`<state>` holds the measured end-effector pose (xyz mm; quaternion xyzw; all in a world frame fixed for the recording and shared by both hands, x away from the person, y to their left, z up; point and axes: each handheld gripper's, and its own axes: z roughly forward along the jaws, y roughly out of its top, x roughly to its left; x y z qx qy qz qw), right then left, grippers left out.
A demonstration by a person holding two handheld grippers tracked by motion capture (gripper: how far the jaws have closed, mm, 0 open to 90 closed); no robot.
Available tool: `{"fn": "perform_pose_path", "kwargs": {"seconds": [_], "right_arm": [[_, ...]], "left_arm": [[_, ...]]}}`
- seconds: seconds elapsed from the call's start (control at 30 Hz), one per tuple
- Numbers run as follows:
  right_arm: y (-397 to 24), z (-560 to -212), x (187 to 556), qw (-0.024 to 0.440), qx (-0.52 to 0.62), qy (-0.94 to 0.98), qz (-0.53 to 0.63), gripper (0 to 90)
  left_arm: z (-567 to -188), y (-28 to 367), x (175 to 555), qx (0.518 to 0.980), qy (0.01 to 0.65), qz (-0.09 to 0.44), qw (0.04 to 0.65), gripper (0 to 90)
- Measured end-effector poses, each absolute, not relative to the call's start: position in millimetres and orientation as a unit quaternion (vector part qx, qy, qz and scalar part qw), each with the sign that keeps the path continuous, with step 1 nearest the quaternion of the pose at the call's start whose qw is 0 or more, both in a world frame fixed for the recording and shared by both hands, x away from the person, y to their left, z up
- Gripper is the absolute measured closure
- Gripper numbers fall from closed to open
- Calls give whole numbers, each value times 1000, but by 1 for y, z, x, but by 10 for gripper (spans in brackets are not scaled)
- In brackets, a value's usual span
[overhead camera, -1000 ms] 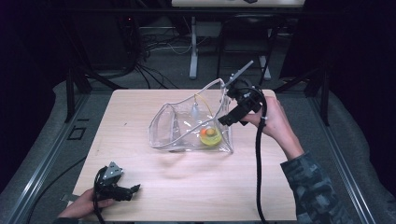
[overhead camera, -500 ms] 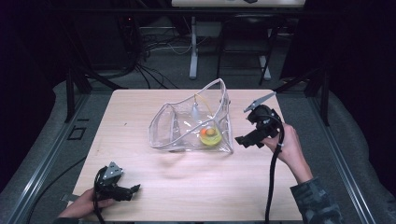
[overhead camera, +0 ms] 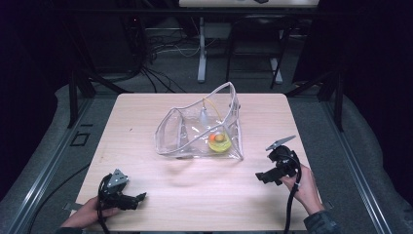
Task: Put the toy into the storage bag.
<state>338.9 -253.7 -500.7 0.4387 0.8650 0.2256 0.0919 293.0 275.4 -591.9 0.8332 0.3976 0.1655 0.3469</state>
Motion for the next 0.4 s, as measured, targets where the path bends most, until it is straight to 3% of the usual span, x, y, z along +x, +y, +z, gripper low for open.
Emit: {"fn": "perform_pose_path", "kwargs": {"seconds": [0.07,0.1,0.17,0.4], "right_arm": [[-257,-507,337,89,449,860,226,0],[-260,-509,337,66,450,866,208,1],[-260,-520,334,86,465,862,185,1],[-260,-533,329,86,468,868,139,0]], "left_arm": [[-592,275,293,833,397,166,347,0],[-592,275,293,833,397,165,347,0],[-592,275,293,833,398,165,347,0],[-592,275,293,833,397,165,347,0]]}}
